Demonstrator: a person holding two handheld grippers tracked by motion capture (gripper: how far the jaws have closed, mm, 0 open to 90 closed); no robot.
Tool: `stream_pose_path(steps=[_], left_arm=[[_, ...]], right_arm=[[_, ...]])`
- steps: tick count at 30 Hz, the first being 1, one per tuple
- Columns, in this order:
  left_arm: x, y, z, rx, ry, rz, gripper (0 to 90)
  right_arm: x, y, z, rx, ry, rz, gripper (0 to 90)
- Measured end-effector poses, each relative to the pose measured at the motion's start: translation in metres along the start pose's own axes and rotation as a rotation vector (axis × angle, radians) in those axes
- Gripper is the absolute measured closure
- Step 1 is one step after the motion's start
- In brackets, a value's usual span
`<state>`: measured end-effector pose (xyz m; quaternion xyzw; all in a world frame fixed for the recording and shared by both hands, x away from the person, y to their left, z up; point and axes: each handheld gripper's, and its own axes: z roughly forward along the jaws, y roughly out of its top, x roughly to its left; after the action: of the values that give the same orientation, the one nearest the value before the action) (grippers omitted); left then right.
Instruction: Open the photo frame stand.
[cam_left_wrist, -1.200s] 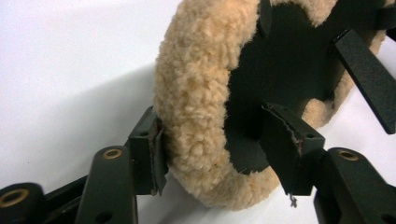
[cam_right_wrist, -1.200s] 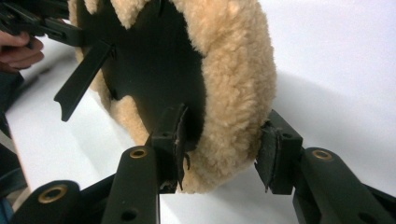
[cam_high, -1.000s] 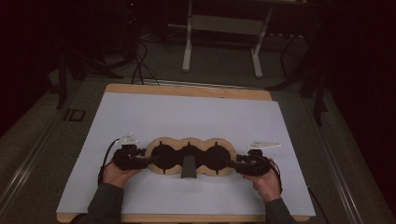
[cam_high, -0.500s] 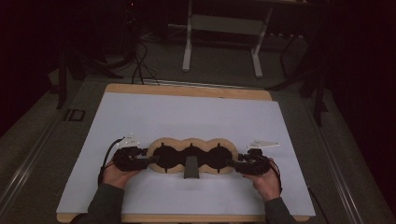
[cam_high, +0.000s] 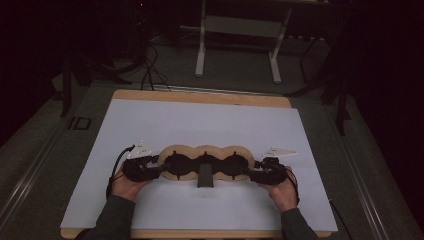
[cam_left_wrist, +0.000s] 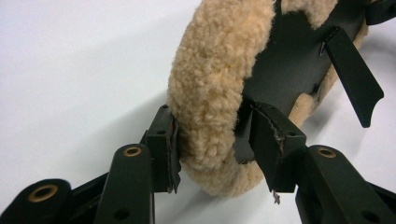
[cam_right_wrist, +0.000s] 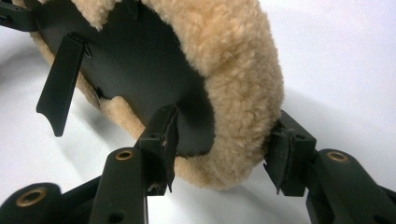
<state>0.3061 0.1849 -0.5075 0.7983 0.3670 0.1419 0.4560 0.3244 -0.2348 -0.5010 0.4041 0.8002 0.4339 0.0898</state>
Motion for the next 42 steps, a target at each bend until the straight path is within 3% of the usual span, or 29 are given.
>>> stream_pose_path(steps=[11, 21, 29, 33, 42], left_arm=[[-0.004, 0.007, 0.001, -0.072, 0.081, 0.068, 54.5], [-0.006, 0.008, 0.013, -0.065, 0.159, 0.156, 53.8], [-0.007, 0.006, 0.014, -0.053, 0.163, 0.142, 53.3], [-0.008, 0.006, 0.013, -0.05, 0.157, 0.125, 52.0], [-0.012, 0.004, 0.009, -0.041, 0.133, 0.093, 48.8]], right_arm=[[0.0, 0.003, 0.004, -0.058, -0.053, -0.047, 47.2], [-0.003, 0.001, 0.013, -0.061, -0.122, -0.091, 46.0], [0.0, -0.002, 0.016, -0.058, -0.137, -0.098, 45.2], [-0.002, -0.003, 0.013, -0.065, -0.105, -0.055, 43.9], [0.0, -0.004, 0.009, -0.055, -0.078, -0.038, 41.7]])
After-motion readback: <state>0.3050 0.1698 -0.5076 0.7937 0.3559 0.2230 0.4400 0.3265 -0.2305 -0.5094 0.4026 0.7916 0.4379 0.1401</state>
